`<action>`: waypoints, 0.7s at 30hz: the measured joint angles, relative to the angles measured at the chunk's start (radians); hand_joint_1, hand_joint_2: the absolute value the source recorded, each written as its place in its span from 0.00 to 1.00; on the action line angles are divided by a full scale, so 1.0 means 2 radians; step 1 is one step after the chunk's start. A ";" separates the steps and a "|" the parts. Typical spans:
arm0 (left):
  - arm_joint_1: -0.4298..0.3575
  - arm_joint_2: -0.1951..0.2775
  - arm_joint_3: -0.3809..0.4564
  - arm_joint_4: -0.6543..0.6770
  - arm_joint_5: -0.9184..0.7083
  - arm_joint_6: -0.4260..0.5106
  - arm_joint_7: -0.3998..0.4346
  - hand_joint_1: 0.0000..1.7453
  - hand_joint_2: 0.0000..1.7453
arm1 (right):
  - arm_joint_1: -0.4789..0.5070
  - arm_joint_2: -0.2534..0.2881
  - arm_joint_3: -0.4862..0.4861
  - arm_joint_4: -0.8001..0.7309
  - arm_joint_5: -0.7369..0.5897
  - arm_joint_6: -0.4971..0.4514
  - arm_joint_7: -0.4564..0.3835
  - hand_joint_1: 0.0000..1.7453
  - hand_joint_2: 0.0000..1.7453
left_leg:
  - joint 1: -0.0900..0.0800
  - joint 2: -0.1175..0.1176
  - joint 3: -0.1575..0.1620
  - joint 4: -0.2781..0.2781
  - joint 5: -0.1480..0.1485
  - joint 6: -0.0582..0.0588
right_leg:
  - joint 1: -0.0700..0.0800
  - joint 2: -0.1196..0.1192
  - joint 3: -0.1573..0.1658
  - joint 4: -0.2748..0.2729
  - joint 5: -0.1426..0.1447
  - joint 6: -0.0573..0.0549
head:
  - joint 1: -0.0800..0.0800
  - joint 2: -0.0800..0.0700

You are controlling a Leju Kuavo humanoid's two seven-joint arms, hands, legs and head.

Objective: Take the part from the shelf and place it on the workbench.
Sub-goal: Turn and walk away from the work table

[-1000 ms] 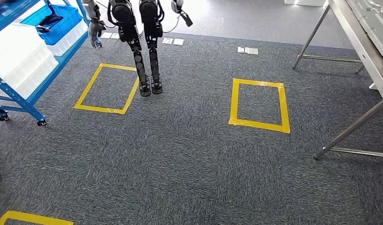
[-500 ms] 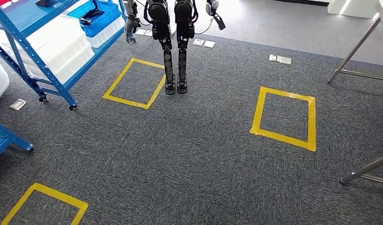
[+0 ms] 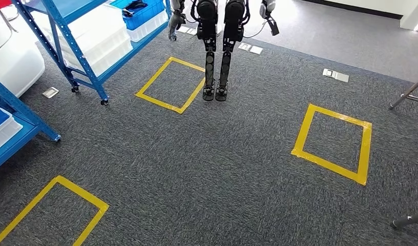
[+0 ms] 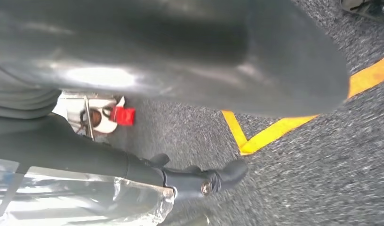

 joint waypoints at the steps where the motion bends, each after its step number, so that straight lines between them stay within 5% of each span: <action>1: 0.001 -0.001 0.003 0.000 0.003 0.000 -0.003 0.00 0.00 | -0.001 0.000 0.002 0.000 0.003 0.000 0.000 0.00 0.00 | 0.001 -0.005 0.002 -0.004 0.003 0.003 | 0.000 0.007 -0.002 0.006 -0.004 0.001 | 0.001 0.000; 4: 0.000 -0.004 0.011 0.000 0.009 -0.001 -0.010 0.00 0.00 | -0.003 0.001 0.006 -0.001 0.011 0.003 0.001 0.00 0.00 | 0.004 -0.023 0.003 -0.010 0.008 0.010 | -0.003 0.051 -0.036 0.081 -0.041 -0.001 | 0.005 0.000; 6: 0.000 -0.005 0.017 0.000 0.013 -0.001 -0.012 0.00 0.00 | -0.004 0.001 0.008 -0.001 0.014 0.006 0.002 0.00 0.00 | 0.004 -0.038 0.002 -0.010 0.009 0.010 | -0.005 0.060 -0.062 0.134 -0.058 0.000 | 0.006 0.000; 7: 0.001 -0.006 0.020 0.000 0.015 -0.002 -0.012 0.00 0.00 | -0.004 0.001 0.010 -0.001 0.016 0.007 0.003 0.00 0.00 | 0.004 -0.045 0.002 -0.009 0.009 0.010 | -0.006 0.061 -0.064 0.135 -0.054 0.004 | 0.006 0.000; 10: 0.002 -0.008 0.026 0.000 0.019 -0.003 -0.013 0.00 0.00 | -0.006 0.000 0.015 -0.002 0.021 0.008 0.003 0.00 0.00 | 0.005 -0.066 0.003 -0.006 0.008 0.007 | -0.011 0.076 -0.023 0.045 -0.011 0.018 | 0.006 0.000; 12: 0.002 -0.009 0.031 0.000 0.022 -0.003 -0.014 0.00 0.00 | -0.008 0.001 0.018 -0.002 0.025 0.011 0.004 0.00 0.00 | 0.003 -0.075 0.000 -0.003 0.007 0.001 | -0.012 0.090 -0.008 0.005 0.003 0.016 | 0.006 0.000; 14: 0.002 -0.009 0.035 0.000 0.025 -0.001 -0.017 0.00 0.00 | -0.012 0.002 0.022 -0.003 0.029 0.015 0.006 0.00 0.00 | 0.003 -0.082 -0.004 -0.002 0.008 -0.004 | -0.010 0.089 -0.008 0.003 0.005 0.009 | 0.005 0.000; 15: 0.003 -0.010 0.037 0.000 0.026 0.001 -0.019 0.00 0.00 | -0.014 0.003 0.024 -0.003 0.031 0.016 0.007 0.00 0.00 | 0.005 -0.082 -0.006 -0.001 0.008 -0.006 | -0.011 0.084 -0.007 0.003 0.006 0.006 | 0.005 0.000; 17: 0.005 -0.011 0.041 0.000 0.027 0.003 -0.026 0.00 0.00 | -0.015 0.004 0.028 -0.003 0.034 0.017 0.008 0.00 0.00 | 0.006 -0.064 -0.016 0.018 -0.004 -0.009 | -0.013 0.075 -0.006 0.002 0.007 0.000 | 0.002 0.000; 19: 0.003 -0.013 0.043 0.000 0.027 0.005 -0.034 0.00 0.00 | -0.015 0.005 0.030 -0.004 0.035 0.020 0.008 0.00 0.00 | 0.005 -0.037 -0.045 0.077 -0.035 -0.013 | -0.011 0.062 -0.006 0.002 0.006 -0.007 | -0.001 0.000; 21: 0.003 -0.016 0.044 0.000 0.025 0.005 -0.044 0.00 0.00 | -0.015 0.005 0.031 -0.004 0.035 0.023 0.008 0.00 0.00 | 0.006 -0.028 -0.077 0.139 -0.058 -0.015 | -0.008 0.049 -0.006 0.002 0.005 -0.010 | -0.002 0.000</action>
